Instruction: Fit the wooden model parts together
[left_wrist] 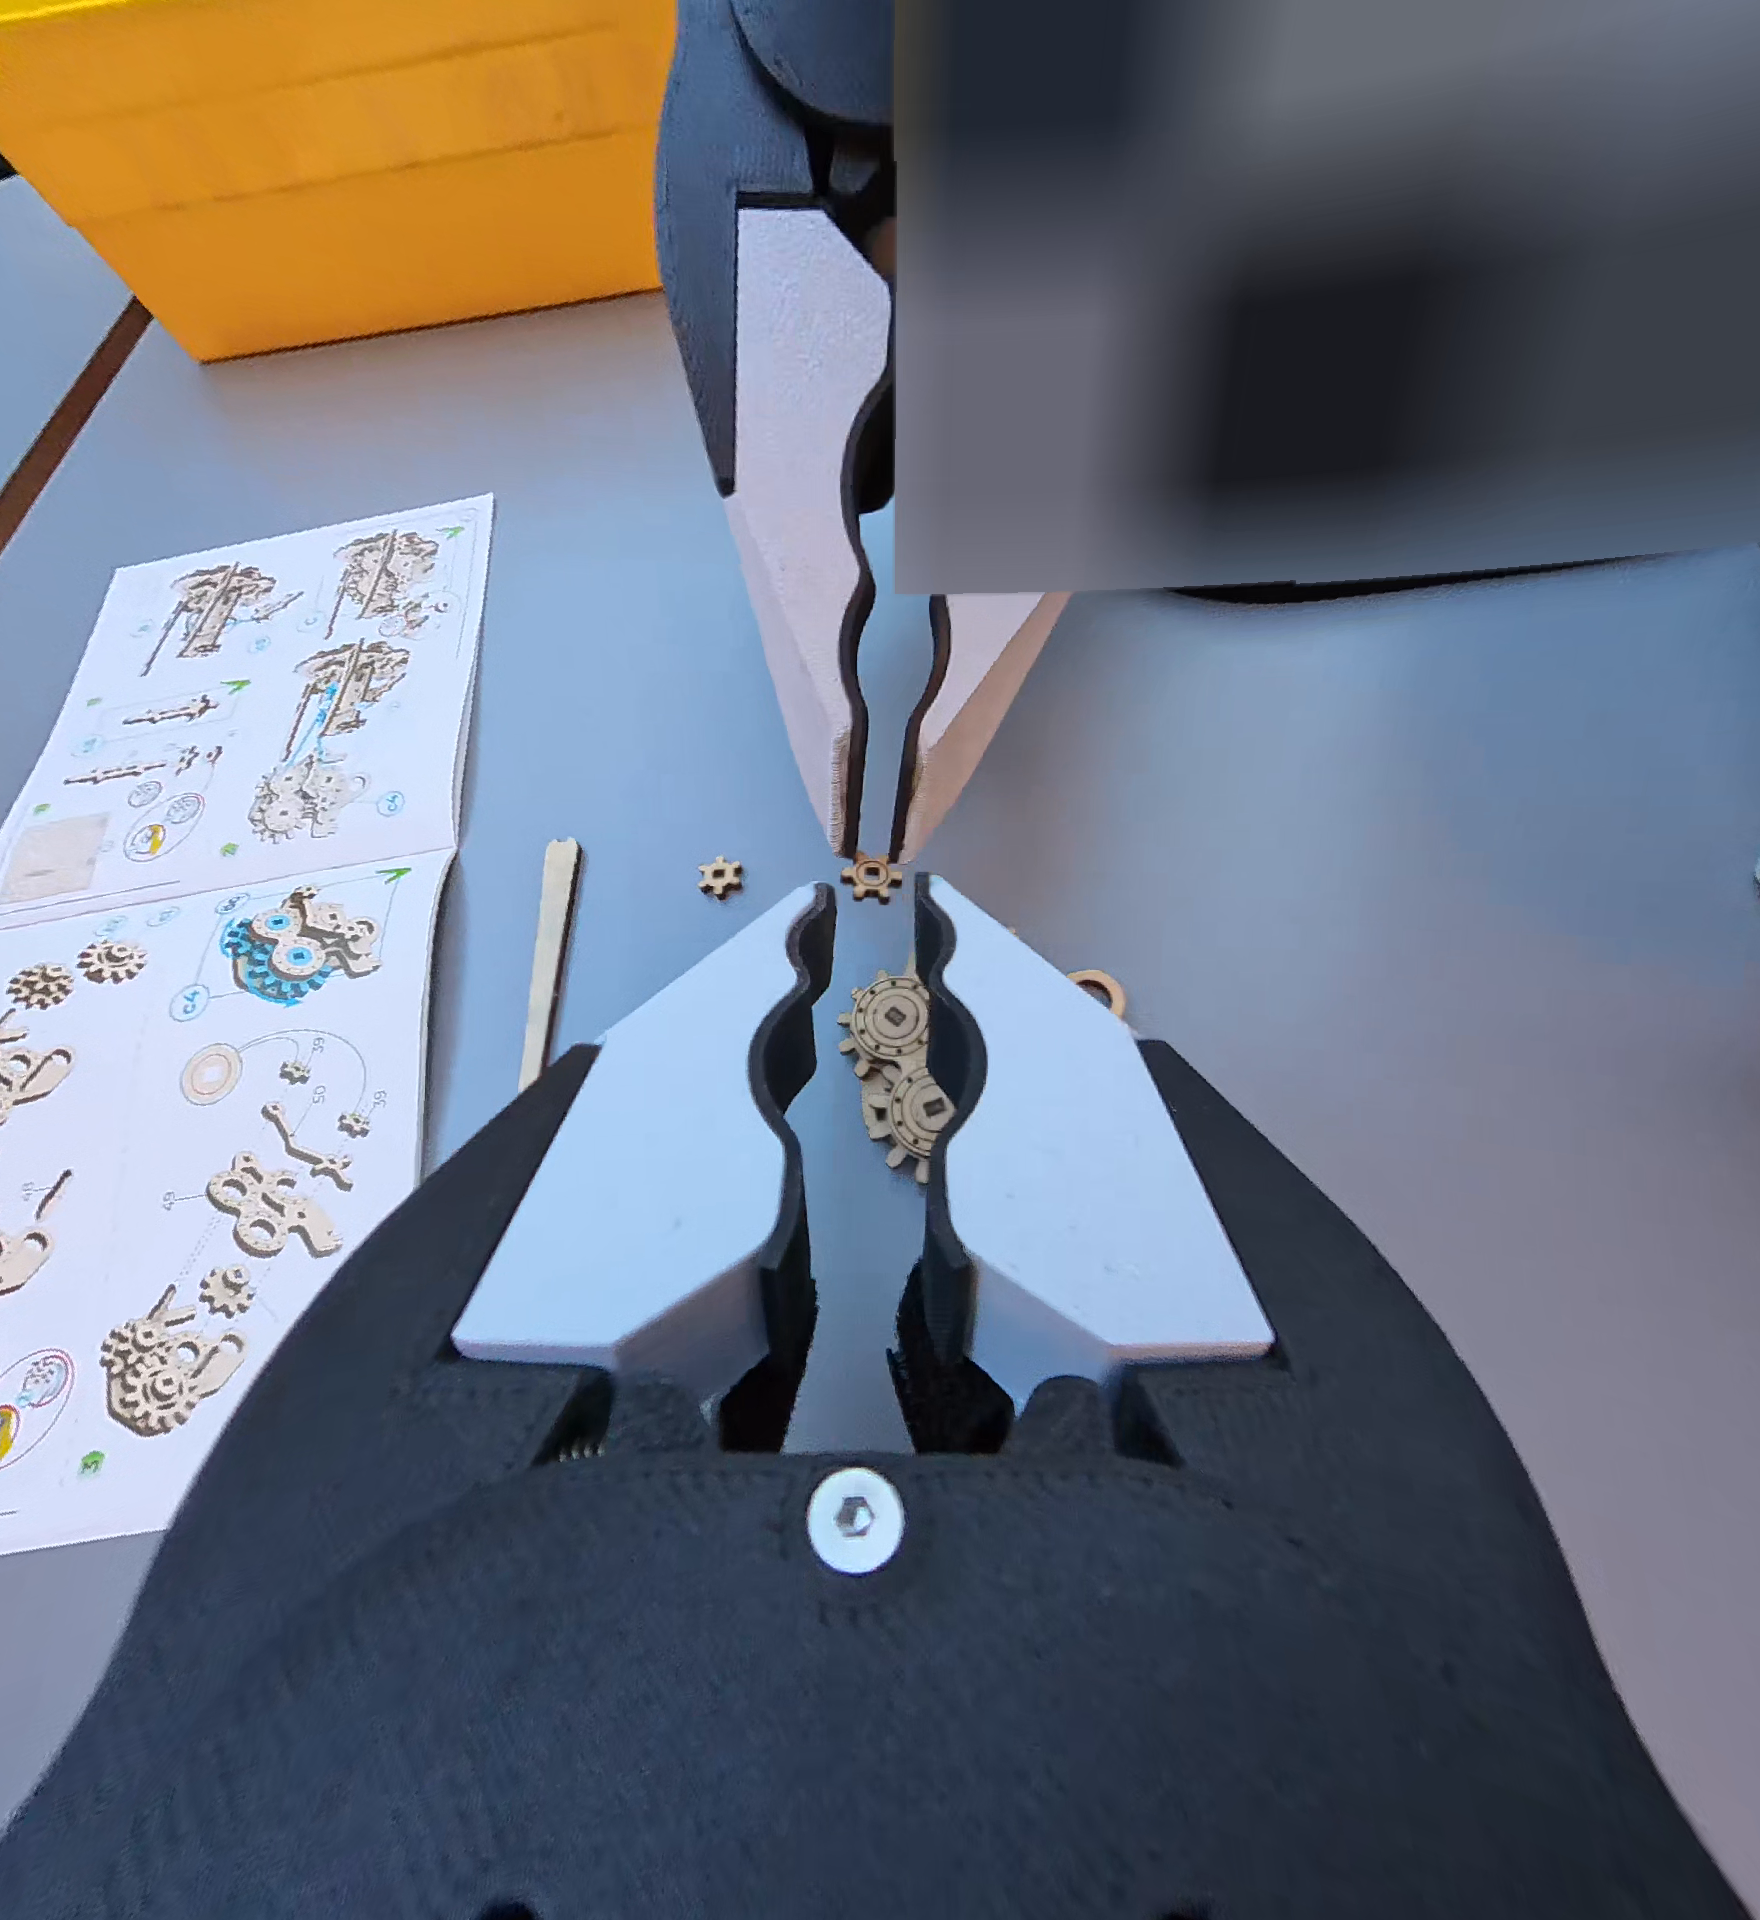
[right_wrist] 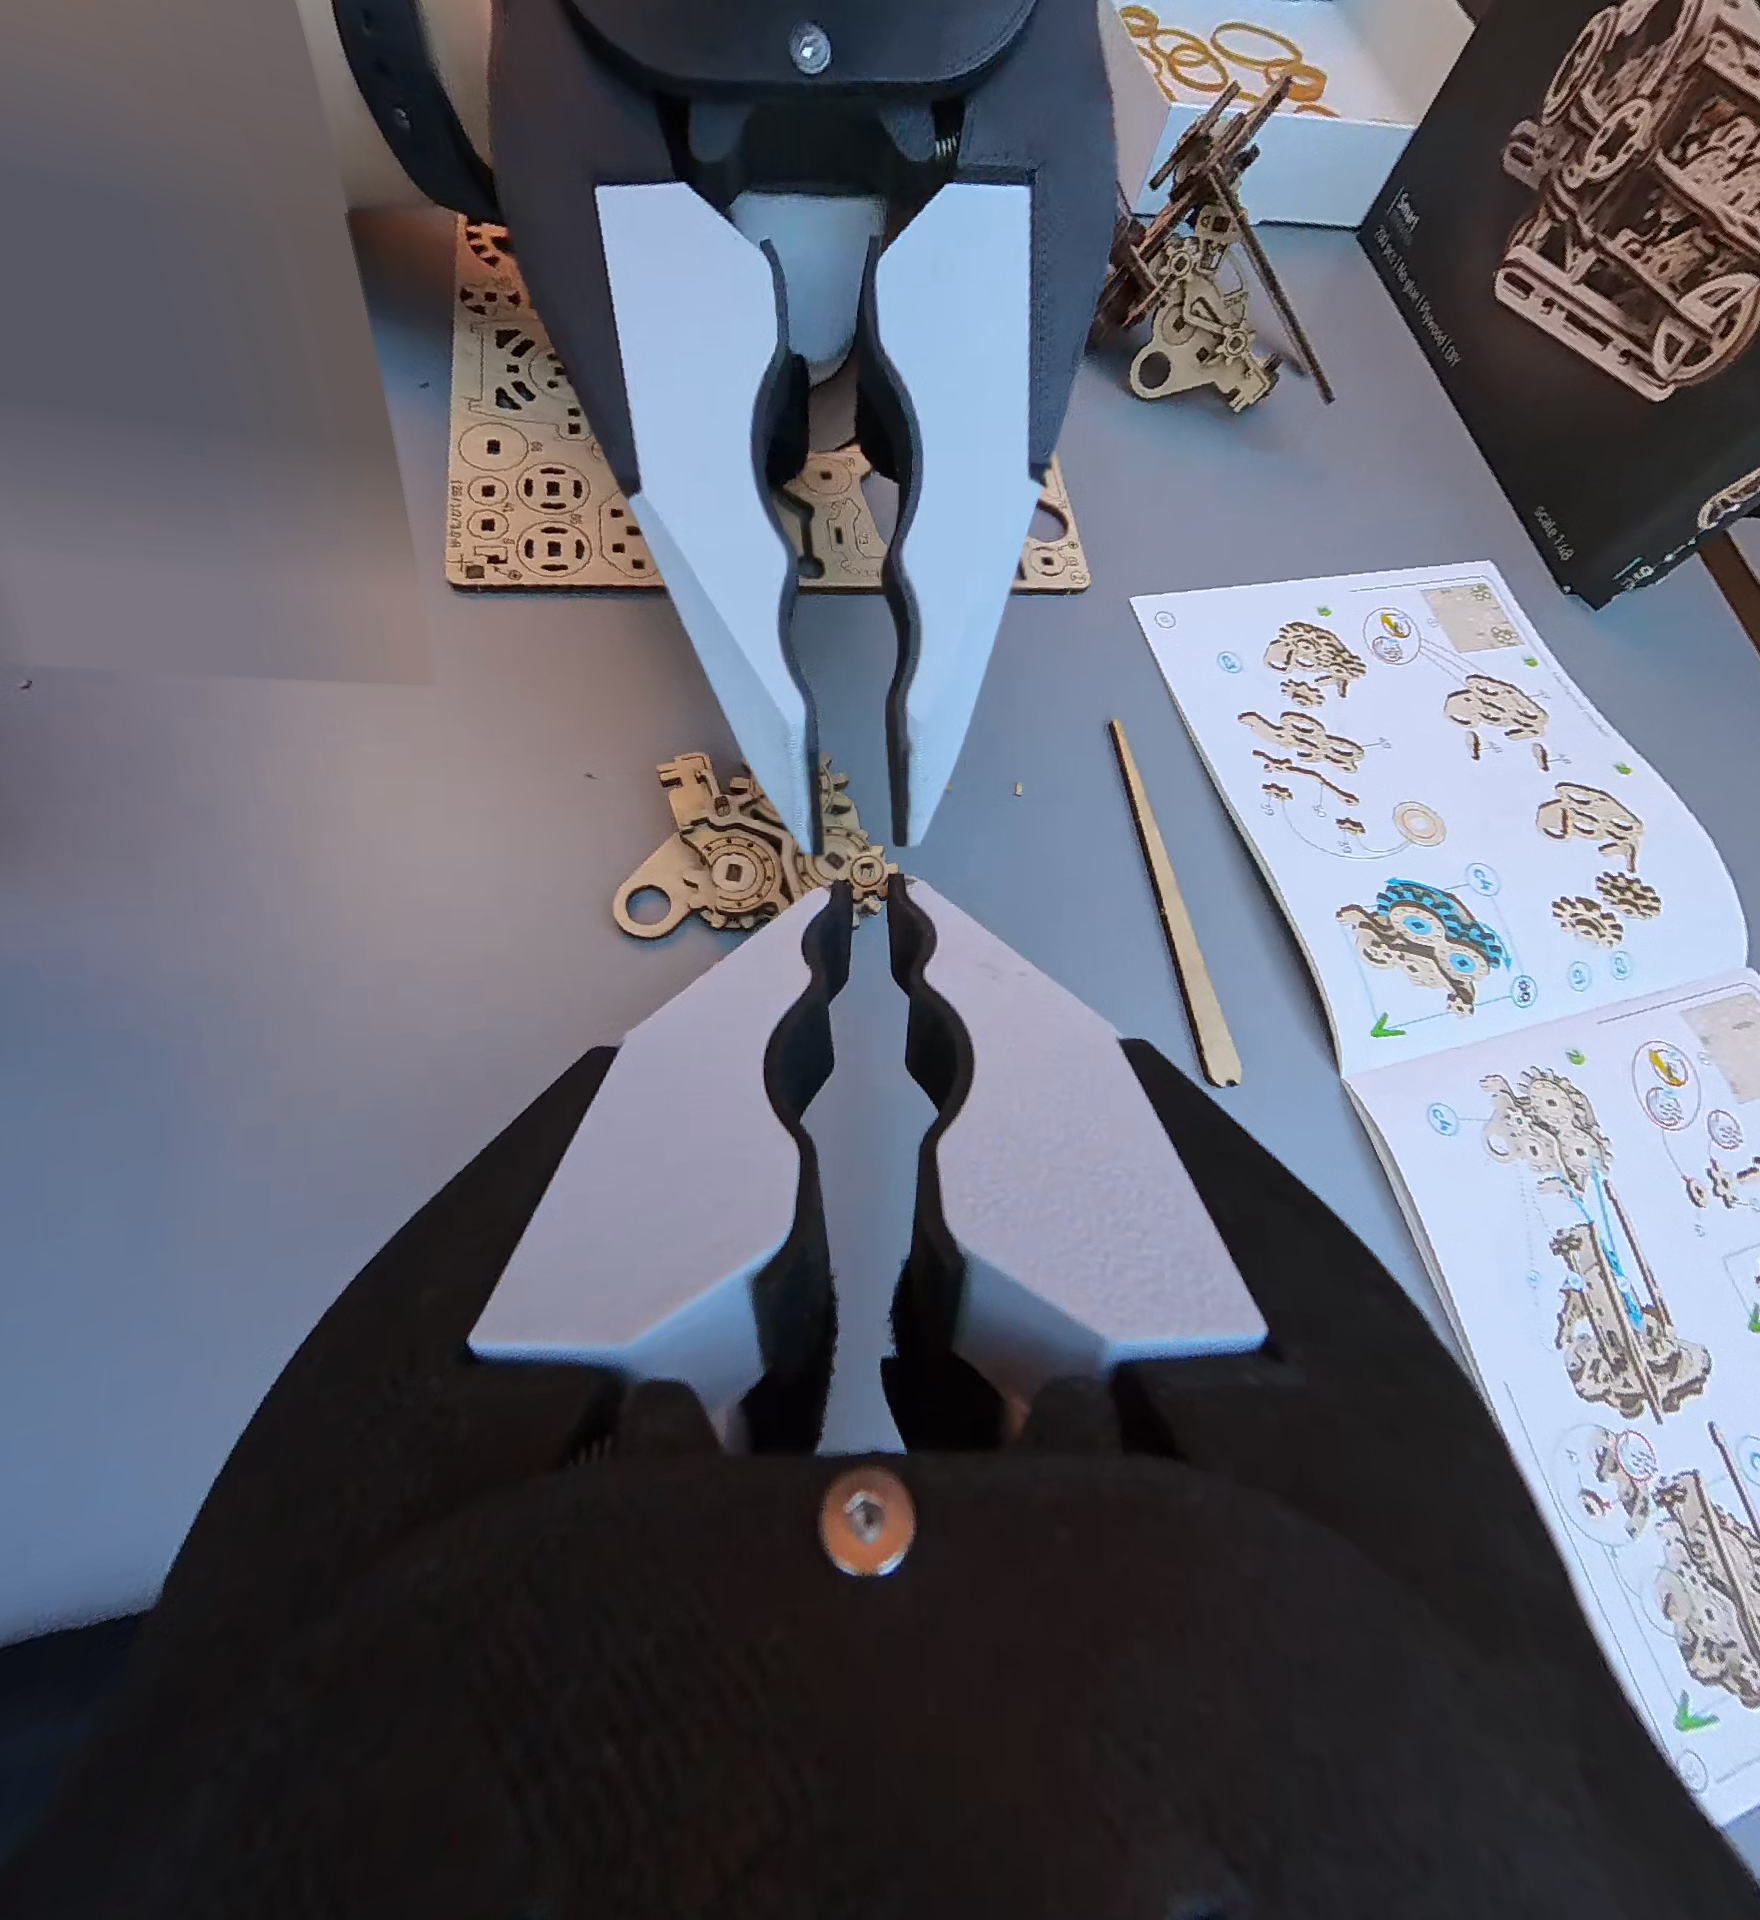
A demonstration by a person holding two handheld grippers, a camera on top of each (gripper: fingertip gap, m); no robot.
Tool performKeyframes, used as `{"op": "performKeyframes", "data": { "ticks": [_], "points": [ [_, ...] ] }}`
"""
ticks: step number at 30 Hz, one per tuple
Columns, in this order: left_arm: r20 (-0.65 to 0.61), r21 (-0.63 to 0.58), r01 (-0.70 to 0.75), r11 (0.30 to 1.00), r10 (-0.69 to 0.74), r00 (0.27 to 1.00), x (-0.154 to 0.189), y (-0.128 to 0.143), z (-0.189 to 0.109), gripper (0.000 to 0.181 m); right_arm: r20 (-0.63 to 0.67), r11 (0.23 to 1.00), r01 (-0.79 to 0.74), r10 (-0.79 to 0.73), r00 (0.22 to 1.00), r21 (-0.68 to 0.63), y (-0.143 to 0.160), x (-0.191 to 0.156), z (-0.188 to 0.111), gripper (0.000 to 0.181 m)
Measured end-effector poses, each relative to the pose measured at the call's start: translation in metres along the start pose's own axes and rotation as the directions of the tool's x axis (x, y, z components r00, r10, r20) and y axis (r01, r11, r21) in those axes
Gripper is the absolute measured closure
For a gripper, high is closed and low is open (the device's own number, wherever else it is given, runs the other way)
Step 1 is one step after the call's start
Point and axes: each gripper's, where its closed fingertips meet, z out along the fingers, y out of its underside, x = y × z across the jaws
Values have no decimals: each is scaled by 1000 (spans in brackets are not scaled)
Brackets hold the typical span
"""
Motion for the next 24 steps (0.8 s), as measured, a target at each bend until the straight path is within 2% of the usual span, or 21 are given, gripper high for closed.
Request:
{"op": "performKeyframes", "data": {
  "ticks": [2, 13, 24],
  "points": [
    [7, -10, -10, 1000, 10, 1000, 0, 2, 1, 174, 1, 1000, 1, -1, 1000, 1, -1, 0, 0, 175],
    [11, -62, -50, 997, 50, 999, 5, 10, 6, 176, 35, 1000, -1, 2, 999, -27, 5, -6, 3, 175],
    [6, -177, -45, 983, 47, 999, 14, 24, 12, 177, 94, 997, 34, -27, 995, -70, 13, -14, 10, 175]
  ]
}}
